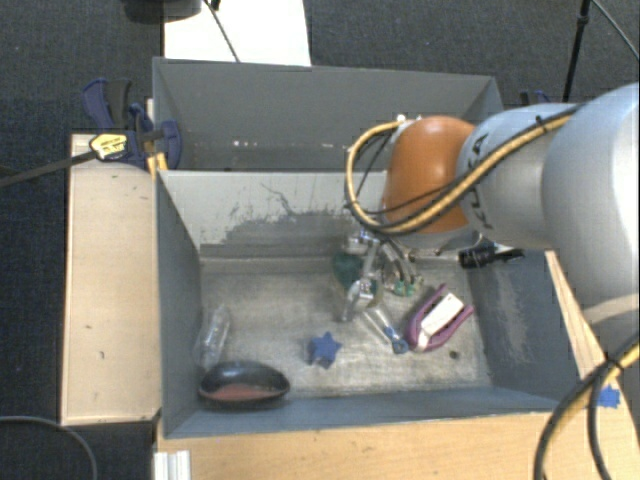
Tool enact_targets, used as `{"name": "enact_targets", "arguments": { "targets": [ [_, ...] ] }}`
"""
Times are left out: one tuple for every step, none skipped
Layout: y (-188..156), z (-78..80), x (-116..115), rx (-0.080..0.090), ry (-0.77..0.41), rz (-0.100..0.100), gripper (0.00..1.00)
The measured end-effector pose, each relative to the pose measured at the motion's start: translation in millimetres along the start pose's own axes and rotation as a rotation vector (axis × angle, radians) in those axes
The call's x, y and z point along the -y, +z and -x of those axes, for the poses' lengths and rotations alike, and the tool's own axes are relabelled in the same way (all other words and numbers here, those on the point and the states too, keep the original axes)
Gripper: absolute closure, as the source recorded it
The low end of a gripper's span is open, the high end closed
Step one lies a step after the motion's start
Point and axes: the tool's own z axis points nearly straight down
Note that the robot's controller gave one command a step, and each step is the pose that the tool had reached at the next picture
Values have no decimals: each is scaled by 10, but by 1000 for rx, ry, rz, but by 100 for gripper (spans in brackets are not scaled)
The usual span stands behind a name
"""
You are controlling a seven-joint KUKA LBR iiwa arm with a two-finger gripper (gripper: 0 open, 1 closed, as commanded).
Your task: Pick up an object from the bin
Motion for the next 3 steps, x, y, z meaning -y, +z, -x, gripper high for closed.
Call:
{"name": "enact_targets", "arguments": {
  "targets": [
    [-2,22,254,-4,125,3,0],
    [-27,57,265,10,126,4,100],
    [-915,84,252,4,120,-3,100]
  ]
}}
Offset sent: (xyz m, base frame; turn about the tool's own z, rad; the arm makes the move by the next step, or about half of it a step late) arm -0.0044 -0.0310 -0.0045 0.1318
